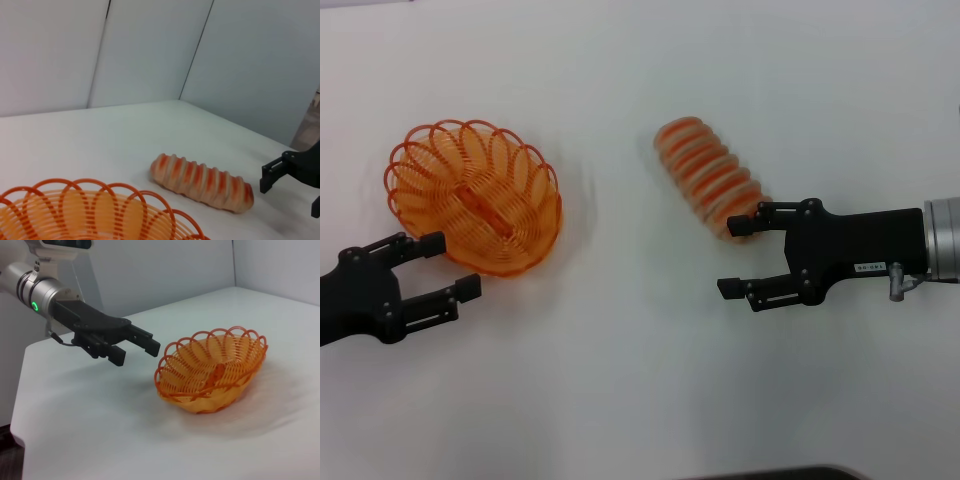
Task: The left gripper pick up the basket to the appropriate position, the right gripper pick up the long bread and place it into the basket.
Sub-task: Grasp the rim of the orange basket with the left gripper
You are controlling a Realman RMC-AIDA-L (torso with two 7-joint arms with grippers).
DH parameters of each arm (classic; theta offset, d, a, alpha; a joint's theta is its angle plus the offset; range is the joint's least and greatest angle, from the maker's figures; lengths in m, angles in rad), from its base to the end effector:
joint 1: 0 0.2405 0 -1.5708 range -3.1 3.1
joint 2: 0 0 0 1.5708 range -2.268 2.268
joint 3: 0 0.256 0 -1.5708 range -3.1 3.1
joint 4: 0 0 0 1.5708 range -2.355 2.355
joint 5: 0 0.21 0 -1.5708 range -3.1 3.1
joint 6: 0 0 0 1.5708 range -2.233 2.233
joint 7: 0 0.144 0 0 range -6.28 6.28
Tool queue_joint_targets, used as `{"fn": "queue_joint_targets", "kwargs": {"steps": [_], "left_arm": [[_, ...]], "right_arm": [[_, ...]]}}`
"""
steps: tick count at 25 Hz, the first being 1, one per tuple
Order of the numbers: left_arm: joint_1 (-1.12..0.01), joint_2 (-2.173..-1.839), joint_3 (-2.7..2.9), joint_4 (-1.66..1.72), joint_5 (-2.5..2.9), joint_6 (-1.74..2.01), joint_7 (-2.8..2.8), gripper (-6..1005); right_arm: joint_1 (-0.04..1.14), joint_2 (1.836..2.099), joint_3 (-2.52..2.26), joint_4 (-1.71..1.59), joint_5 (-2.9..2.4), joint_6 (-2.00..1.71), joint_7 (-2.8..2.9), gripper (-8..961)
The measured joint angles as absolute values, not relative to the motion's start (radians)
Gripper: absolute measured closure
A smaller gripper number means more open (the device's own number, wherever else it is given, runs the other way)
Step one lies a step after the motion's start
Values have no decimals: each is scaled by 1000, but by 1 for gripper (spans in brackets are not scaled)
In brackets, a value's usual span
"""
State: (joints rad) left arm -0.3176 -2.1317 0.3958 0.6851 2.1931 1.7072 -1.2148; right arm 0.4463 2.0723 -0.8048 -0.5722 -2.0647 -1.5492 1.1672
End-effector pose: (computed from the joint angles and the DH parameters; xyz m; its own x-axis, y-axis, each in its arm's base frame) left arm -0.3303 0.2439 0.0039 0.7263 0.4139 0.5489 0.5831 -0.7937 -0.1731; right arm 0.2953 0.2851 -0.0313 0.8823 -0.2900 -0.3707 -0.3478 -0.9324 -0.0984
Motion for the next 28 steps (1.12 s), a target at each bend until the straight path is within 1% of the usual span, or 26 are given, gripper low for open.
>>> {"fn": "queue_joint_targets", "kwargs": {"steps": [8, 11, 14, 17, 21, 28], "left_arm": [[-320, -2132, 367, 682, 2157, 1704, -1233, 207], [-337, -2137, 283, 681, 2100, 1697, -1317, 207], [-368, -2135, 203, 673, 2035, 1677, -1438, 207], [-401, -2125, 167, 666, 1984, 1628, -1555, 207], [-450, -2109, 152, 666, 1927, 1470, -1740, 208], [-558, -2048, 362, 712, 2070, 1335, -1987, 221]], "right_arm": [[448, 2074, -804, -572, -2059, -1549, 1172, 88], [453, 2074, -802, -572, -2055, -1553, 1176, 88], [458, 2074, -798, -572, -2053, -1557, 1177, 88], [459, 2079, -792, -572, -2052, -1554, 1177, 88], [467, 2080, -776, -572, -2052, -1558, 1177, 88], [475, 2080, -768, -572, -2052, -1568, 1178, 88]]}}
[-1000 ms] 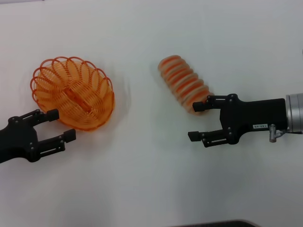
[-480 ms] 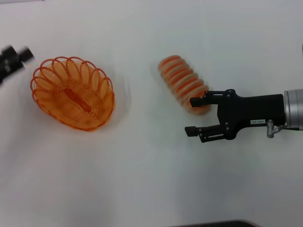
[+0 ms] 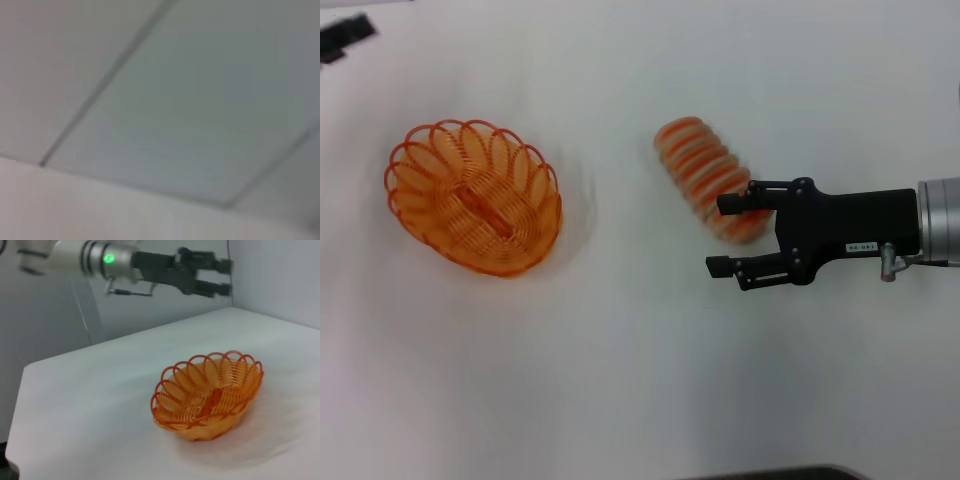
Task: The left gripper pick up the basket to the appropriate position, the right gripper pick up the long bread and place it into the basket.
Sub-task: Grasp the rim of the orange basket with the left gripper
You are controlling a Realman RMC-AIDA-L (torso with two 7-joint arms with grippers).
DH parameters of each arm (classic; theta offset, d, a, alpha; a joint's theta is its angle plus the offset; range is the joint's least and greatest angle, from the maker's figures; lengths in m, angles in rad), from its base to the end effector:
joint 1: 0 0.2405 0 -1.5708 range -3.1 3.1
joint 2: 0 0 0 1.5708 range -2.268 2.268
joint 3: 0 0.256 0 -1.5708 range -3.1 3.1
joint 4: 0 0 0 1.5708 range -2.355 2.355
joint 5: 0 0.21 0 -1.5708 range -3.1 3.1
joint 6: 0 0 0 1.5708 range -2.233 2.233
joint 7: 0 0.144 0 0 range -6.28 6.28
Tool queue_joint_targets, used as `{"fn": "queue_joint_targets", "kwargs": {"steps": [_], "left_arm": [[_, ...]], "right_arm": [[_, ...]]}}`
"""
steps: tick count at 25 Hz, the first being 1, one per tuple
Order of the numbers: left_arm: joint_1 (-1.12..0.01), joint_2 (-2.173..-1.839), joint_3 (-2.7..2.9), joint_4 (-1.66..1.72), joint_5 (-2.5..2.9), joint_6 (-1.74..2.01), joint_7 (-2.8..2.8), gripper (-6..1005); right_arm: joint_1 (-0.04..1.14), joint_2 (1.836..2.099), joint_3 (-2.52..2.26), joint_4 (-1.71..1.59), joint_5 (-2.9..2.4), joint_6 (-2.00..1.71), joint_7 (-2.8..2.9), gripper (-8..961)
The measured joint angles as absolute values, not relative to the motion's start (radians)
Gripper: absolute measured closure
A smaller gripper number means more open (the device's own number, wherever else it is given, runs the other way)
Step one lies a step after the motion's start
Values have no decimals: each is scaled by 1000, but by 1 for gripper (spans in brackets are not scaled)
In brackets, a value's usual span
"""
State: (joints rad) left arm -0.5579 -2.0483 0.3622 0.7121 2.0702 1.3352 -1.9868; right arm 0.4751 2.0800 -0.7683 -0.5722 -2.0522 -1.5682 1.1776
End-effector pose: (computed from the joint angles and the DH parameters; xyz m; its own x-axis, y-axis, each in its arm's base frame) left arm -0.3062 0.3719 0.0693 0.2593 0.6052 0.7527 0.9419 -0.3307 -0.0586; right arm 0.2833 0.2942 -0.0292 0.8671 -0.2760 -0.4146 -0.3444 -0.9336 -0.0989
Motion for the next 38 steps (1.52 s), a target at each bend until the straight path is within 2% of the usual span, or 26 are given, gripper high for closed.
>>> {"fn": "queue_joint_targets", "kwargs": {"steps": [5, 9, 15, 23, 38], "left_arm": [[-645, -2024, 505, 804, 2279, 1365, -2035, 221], [-684, -2022, 630, 897, 2405, 1421, -2051, 222], [-746, -2042, 819, 944, 2609, 1406, -2092, 222], [-793, -2089, 893, 941, 2782, 1296, -2147, 222], [-796, -2111, 974, 929, 2853, 1264, -2170, 263]], "right_arm": [[479, 2077, -766, -572, -2052, -1574, 1179, 89], [479, 2073, -765, -573, -2055, -1576, 1193, 89], [478, 2070, -766, -582, -2059, -1582, 1214, 89], [476, 2069, -767, -590, -2059, -1590, 1217, 89], [479, 2073, -766, -619, -2059, -1584, 1228, 90]]}}
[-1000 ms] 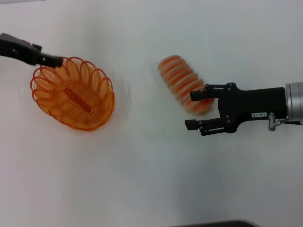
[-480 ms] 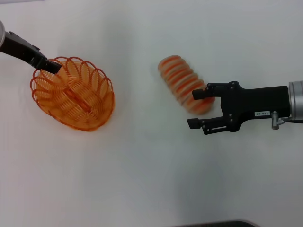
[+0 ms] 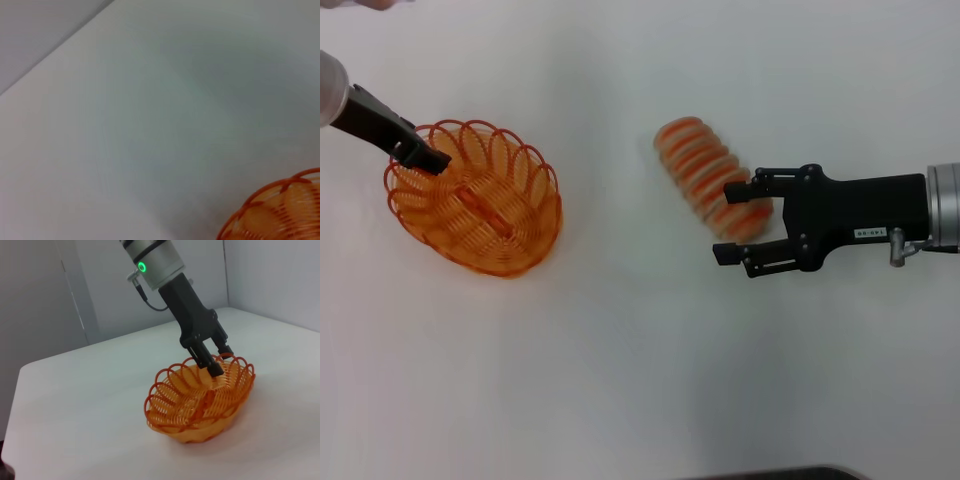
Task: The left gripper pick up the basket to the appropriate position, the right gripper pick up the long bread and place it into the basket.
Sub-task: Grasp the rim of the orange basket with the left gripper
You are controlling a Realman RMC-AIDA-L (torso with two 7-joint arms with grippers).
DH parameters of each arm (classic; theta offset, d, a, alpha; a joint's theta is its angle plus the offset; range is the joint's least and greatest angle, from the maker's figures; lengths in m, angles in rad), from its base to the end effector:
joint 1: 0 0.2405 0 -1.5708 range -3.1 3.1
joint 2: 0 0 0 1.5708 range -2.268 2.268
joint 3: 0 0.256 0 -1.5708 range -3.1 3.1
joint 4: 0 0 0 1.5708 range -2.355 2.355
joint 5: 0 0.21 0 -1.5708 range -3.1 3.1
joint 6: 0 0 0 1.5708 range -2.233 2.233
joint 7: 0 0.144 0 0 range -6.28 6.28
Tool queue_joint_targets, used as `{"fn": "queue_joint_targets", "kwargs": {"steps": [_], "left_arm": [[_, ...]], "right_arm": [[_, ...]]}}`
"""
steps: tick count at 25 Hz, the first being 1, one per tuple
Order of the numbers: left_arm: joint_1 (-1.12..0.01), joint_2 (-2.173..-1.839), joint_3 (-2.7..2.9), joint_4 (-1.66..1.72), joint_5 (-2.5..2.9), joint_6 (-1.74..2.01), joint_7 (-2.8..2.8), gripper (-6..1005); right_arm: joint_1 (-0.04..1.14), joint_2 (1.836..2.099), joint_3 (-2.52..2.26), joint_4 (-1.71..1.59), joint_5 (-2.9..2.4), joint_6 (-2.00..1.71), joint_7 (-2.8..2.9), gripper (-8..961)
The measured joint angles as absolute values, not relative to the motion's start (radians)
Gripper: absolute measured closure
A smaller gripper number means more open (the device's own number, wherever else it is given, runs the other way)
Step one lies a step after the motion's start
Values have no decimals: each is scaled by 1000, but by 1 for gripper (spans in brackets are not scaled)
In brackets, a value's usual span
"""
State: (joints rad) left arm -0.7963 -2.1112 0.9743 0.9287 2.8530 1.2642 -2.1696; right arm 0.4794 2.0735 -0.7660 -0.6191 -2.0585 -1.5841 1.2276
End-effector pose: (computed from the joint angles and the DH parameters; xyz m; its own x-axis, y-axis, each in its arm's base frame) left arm -0.2321 0.4155 0.0086 0.7783 0.5928 -0.2068 0.4087 -0.7284 -0.5499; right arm 0.2805 0.3005 -0.0191 0.8700 -0.2811 -0.4052 -0.3495 -0.9311 -0.1044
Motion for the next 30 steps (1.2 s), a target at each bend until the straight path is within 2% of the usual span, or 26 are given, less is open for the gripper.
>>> {"fn": "queue_joint_targets", "kwargs": {"steps": [16, 21, 30], "left_arm": [[-790, -2113, 983, 904, 2856, 1207, -2171, 541], [-789, -2111, 977, 903, 2856, 1211, -2171, 736], [-793, -2106, 972, 910, 2856, 1235, -2244, 884]], "right_arm": [[489, 2077, -765, -620, -2054, -1577, 1228, 90], [497, 2077, -765, -620, -2054, -1576, 1228, 90], [500, 2080, -761, -620, -2054, -1565, 1229, 91]]}}
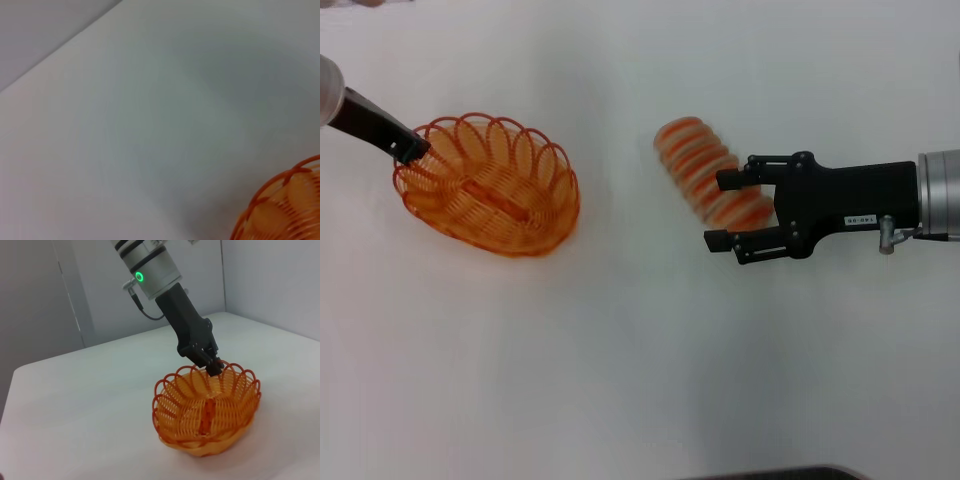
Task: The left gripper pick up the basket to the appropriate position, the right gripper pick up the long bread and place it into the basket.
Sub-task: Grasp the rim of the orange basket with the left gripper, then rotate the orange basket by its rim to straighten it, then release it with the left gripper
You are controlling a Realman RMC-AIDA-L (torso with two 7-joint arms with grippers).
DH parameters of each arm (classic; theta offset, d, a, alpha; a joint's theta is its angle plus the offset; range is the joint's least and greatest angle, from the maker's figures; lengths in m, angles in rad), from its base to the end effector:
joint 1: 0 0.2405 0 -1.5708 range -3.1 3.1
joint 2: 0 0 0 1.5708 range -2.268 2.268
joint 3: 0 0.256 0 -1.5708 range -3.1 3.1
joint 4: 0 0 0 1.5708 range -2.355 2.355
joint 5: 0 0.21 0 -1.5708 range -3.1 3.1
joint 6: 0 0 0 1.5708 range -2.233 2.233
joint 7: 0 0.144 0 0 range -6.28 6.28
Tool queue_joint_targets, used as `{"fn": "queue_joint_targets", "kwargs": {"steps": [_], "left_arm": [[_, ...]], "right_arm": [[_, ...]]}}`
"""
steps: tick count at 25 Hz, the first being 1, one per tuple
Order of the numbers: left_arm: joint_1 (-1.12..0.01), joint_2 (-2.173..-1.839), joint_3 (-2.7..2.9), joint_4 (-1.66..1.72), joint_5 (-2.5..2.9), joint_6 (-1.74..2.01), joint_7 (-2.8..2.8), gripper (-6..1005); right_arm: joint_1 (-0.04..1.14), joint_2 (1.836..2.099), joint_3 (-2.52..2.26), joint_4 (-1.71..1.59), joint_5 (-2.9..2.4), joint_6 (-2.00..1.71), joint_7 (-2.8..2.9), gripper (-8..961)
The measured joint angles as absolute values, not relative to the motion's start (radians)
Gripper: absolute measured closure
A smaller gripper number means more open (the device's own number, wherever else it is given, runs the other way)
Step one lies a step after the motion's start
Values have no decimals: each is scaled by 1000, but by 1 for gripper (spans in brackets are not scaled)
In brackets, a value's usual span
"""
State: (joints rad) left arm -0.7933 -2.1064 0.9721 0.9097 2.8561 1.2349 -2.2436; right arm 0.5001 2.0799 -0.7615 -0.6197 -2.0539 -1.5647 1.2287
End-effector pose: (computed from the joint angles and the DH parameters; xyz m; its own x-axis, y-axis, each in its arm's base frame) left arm -0.2376 0.4171 0.0091 0.7426 0.6505 -0.1590 0.4643 -0.6713 -0.5778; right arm 0.2741 0.3085 -0.0207 0.8726 -0.2658 -0.4098 -0.3406 -0.9325 -0.1203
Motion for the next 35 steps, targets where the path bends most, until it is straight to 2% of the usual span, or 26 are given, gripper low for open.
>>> {"fn": "queue_joint_targets", "kwargs": {"steps": [9, 23, 29, 35], "left_arm": [[-806, -2101, 843, 990, 2847, 1398, -2400, 905], [-760, -2121, 719, 1067, 2753, 1556, -2537, 938], [-712, -2160, 725, 1128, 2741, 1549, -2593, 937], [-649, -2168, 732, 1119, 2662, 1506, -2616, 943]], "right_arm": [[500, 2083, -722, -618, -2050, -1564, 1227, 91], [480, 2085, -676, -603, -1887, -1524, 1222, 91], [463, 2085, -626, -582, -1805, -1487, 1210, 92], [450, 2085, -603, -564, -1757, -1468, 1186, 92]]}}
